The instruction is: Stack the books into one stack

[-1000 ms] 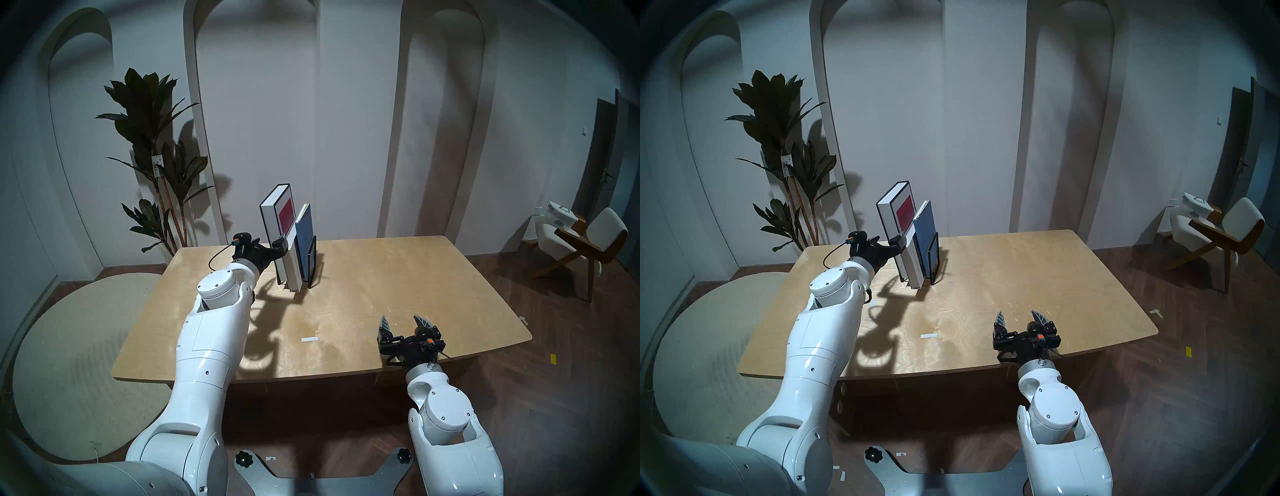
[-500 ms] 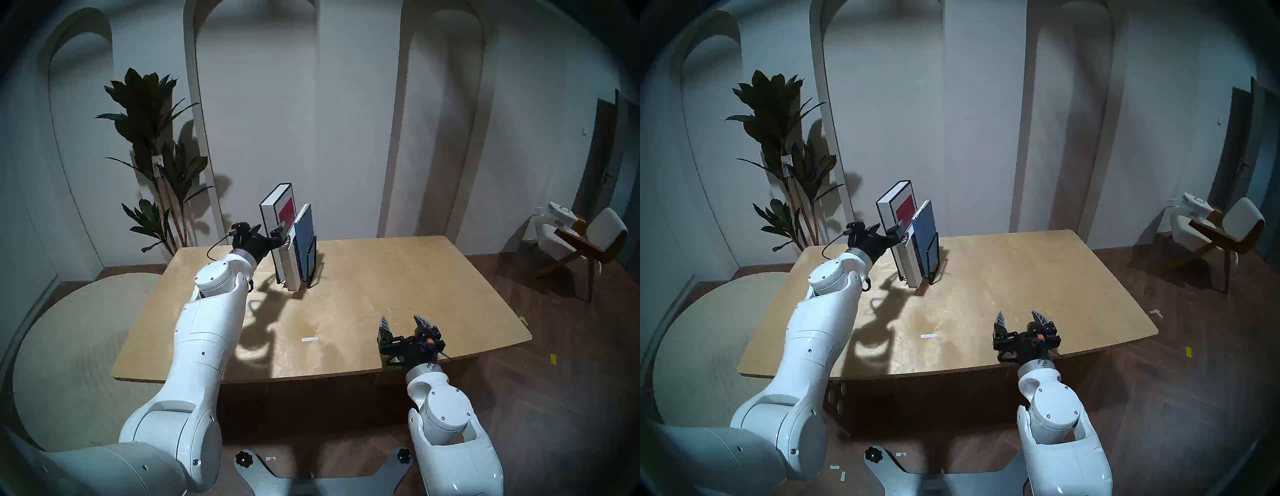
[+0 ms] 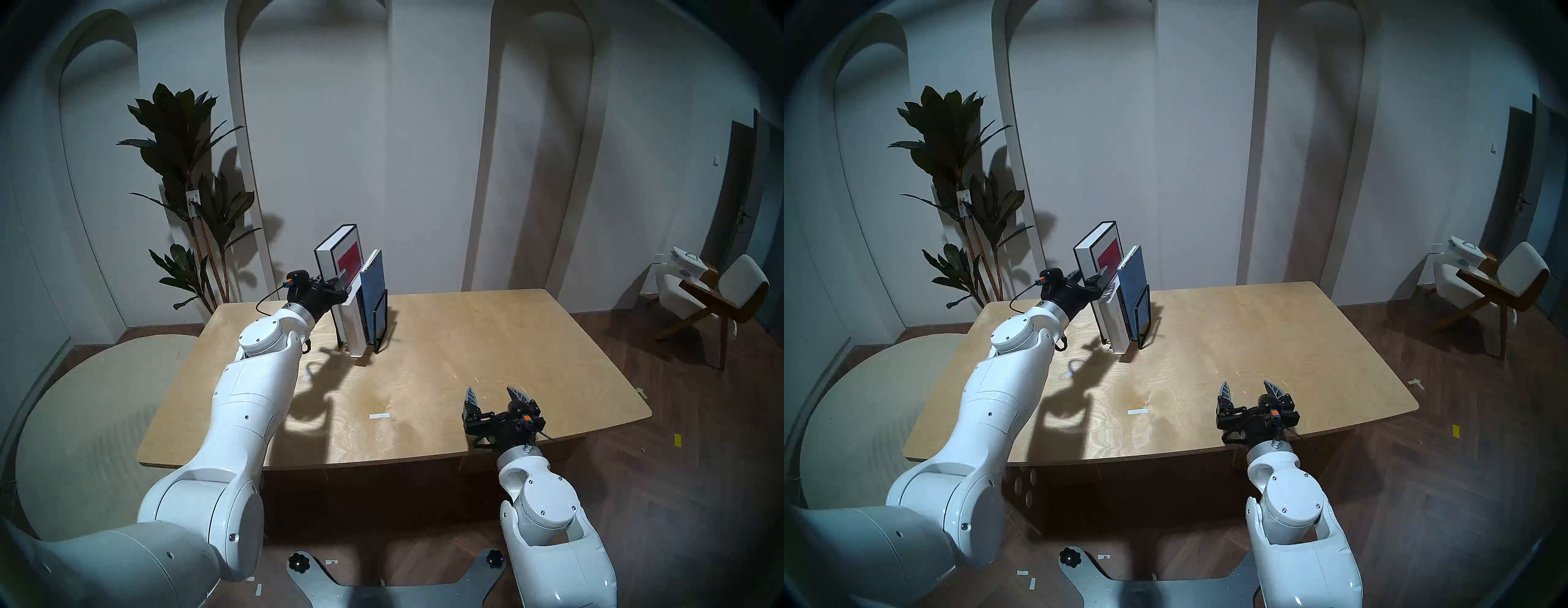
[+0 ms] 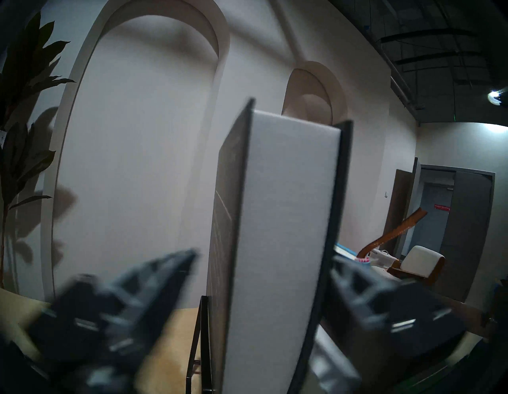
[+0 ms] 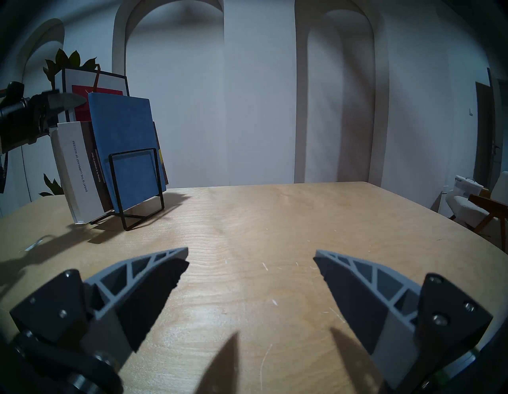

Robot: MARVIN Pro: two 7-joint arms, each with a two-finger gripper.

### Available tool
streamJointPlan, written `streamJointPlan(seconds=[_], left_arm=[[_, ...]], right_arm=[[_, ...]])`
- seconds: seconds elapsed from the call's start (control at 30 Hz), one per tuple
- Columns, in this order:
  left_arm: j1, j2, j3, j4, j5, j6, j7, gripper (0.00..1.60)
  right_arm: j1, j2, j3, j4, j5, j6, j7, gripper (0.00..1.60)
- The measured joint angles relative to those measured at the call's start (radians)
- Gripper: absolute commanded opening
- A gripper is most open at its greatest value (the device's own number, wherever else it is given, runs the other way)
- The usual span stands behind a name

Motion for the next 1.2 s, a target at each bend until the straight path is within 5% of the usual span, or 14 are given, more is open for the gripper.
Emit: streamJointPlan(seconds=[0.3, 0.9, 1.2], left_arm=[[-0.005, 0.003, 0.022, 0.01, -0.003, -0.062, -0.046, 0.0], [0.056, -0.012, 0.043, -0.193, -0.004, -0.221, -0.079, 0.0], [0.091, -0.013, 0.007, -0.308, 0.038, -0.301, -0.008, 0.0]], right_arm=[[0.0, 0.0, 0.0, 0.0, 0.0, 0.0, 0.0, 1.6], [0.0, 0.0, 0.0, 0.001, 0.0, 0.0, 0.0, 1.6], [0.001, 0.0, 0.0, 0.002, 0.0, 0.0, 0.0, 1.6]])
